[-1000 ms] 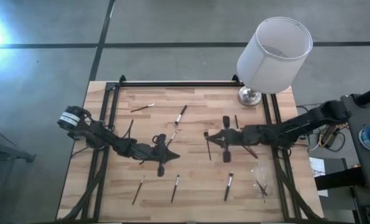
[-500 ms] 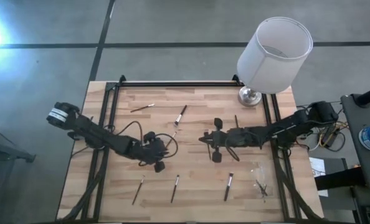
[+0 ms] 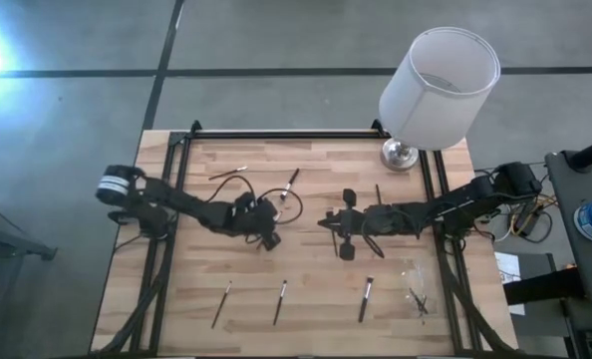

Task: Put items in baskets/containers
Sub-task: Put the eyeshadow brush into the transparent organizer

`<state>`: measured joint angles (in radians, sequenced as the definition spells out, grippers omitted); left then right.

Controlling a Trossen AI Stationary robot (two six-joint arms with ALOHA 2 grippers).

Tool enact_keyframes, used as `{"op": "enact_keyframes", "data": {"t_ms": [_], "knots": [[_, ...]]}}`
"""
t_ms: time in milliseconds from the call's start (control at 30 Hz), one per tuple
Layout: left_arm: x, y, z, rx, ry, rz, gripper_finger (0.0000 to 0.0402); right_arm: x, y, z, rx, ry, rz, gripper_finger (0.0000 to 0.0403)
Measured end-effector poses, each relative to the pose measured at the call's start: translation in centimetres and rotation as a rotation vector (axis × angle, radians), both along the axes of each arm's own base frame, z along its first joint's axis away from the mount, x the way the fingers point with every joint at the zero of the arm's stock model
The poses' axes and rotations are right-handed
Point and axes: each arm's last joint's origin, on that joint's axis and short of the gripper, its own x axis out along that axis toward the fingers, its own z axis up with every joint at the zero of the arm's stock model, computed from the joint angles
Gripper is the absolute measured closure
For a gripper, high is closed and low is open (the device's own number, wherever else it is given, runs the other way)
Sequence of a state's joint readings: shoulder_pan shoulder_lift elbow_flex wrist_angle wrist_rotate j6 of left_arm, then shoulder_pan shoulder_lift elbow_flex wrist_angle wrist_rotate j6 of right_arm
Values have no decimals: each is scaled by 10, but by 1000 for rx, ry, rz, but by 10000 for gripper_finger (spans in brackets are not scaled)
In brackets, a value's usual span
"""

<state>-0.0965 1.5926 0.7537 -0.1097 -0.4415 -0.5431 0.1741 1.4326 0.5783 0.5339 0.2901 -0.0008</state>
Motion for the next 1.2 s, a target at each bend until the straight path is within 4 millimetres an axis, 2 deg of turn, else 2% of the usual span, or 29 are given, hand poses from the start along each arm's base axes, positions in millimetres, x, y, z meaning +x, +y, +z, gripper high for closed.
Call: {"op": "enact_keyframes", "data": {"t_ms": [233, 500, 767, 900, 1100, 1200], "knots": [[8, 12, -2, -40, -48, -20, 284, -1, 0, -1, -1, 4, 0, 394], [9, 25, -14, -49, -4, 20, 284, -1, 0, -2, 6, 5, 0, 394], [12, 27, -24, -68, 17, -16, 287, -1, 0, -2, 7, 4, -1, 394], [14, 27, -29, -64, 33, -11, 313, -1, 0, -2, 8, 3, -1, 394], [14, 28, -28, -39, 44, -49, 385, -1, 0, -2, 8, 3, -1, 394], [11, 27, -22, -35, 44, -70, 392, -1, 0, -2, 9, 2, -1, 394]]}}
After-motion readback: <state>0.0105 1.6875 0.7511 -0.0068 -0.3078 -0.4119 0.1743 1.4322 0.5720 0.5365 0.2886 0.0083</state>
